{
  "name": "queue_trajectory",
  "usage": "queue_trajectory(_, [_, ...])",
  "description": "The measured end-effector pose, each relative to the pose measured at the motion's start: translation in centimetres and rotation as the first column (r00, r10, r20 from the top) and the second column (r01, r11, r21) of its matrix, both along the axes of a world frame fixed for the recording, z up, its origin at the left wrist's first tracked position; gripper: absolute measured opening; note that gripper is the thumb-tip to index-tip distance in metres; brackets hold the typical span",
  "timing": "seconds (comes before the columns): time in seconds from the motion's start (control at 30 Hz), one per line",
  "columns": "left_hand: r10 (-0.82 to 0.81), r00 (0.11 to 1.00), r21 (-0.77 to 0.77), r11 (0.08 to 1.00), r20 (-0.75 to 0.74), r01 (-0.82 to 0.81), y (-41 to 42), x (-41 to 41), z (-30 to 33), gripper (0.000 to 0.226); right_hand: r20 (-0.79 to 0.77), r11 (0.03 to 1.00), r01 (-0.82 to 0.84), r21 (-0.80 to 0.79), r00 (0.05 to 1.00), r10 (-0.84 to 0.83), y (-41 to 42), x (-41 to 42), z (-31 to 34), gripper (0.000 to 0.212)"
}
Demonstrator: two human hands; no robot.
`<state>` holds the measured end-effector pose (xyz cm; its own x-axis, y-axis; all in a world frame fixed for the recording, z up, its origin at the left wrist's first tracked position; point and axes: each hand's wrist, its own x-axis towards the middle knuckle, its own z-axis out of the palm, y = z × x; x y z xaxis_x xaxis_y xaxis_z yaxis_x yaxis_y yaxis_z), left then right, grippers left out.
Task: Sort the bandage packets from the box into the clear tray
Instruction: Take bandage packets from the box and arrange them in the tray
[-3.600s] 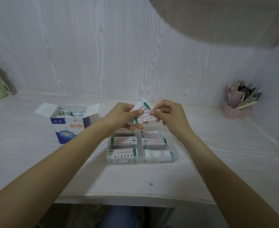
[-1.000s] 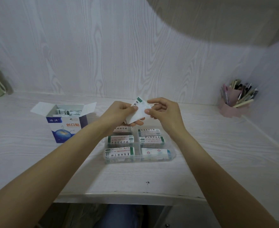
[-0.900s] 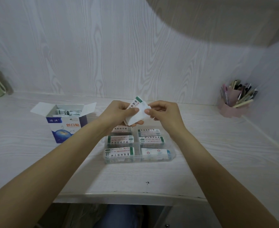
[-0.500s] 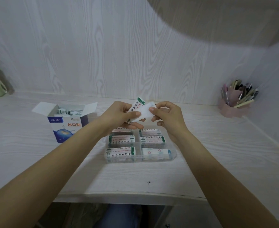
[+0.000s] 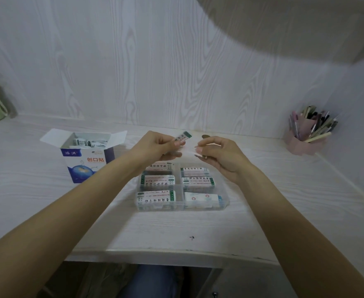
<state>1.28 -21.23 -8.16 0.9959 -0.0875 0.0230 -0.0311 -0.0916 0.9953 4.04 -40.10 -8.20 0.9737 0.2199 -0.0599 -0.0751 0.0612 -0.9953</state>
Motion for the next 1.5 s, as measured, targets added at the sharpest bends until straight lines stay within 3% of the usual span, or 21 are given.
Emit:
queue_trajectory(0.2, [0.115,0.993,-0.014,0.993,-0.012,-0.115,0.6,0.6,-0.4,0.018,0.108,0.952,0.147,-0.269,0.987,-0.122,-1.1,1.0,-1.1,0.019])
queue_trajectory(0.4, [0.084,0.996,0.004,0.996,-0.006,-0.084,0.8,0.3,-0.4,0.013,0.241,0.697,0.155,-0.701,0.97,0.026,-1.0,1.6,-1.7,0.013])
queue_trajectory(0.67, [0.074,0.997,0.019,0.997,-0.01,-0.074,0.8,0.3,-0.4,0.015,0.28,0.355,0.195,-0.914,0.937,0.206,0.9,1.6,-2.6,0.01])
queue_trajectory(0.8, [0.072,0.997,0.019,0.997,-0.01,-0.071,0.8,0.2,-0.3,0.017,0.295,0.261,0.238,-0.936,0.933,0.207,1.6,1.7,-2.5,0.007])
queue_trajectory(1.03, [0.022,1.0,0.093,0.995,-0.003,-0.022,0.4,-0.5,0.4,0.019,0.256,0.328,0.173,-0.929,0.939,0.231,2.0,2.3,-2.6,0.009])
queue_trajectory(1.1, [0.003,1.0,0.118,0.993,-0.001,-0.003,0.5,-0.6,0.5,0.018,0.333,0.502,0.205,-0.84,0.925,0.18,1.8,2.0,-2.2,0.01])
queue_trajectory(1.17, [-0.006,1.0,0.125,0.992,-0.009,0.007,0.5,-0.5,0.5,0.013,0.435,0.77,0.244,-0.59,0.899,0.048,1.5,1.2,-1.1,0.014])
queue_trajectory(1.23, [-0.029,0.999,0.142,0.989,-0.022,0.031,0.3,-0.4,0.6,0.01,0.385,0.924,0.128,-0.36,0.923,0.022,1.3,0.4,0.3,0.013])
queue_trajectory(1.33, [-0.085,0.996,0.202,0.976,-0.023,0.088,-0.5,-0.3,1.1,0.009,0.354,0.944,0.003,-0.331,0.927,0.121,1.3,-0.2,1.1,0.013])
queue_trajectory(1.43, [-0.032,0.999,0.282,0.959,0.035,0.021,-1.0,0.3,1.2,0.012,0.353,0.945,0.106,-0.309,0.936,0.01,0.9,0.3,0.8,0.015])
queue_trajectory(1.5, [0.022,0.992,0.437,0.897,0.121,-0.073,-0.9,0.7,0.8,0.017,0.302,0.928,0.18,-0.326,0.95,-0.079,0.1,0.7,0.4,0.021])
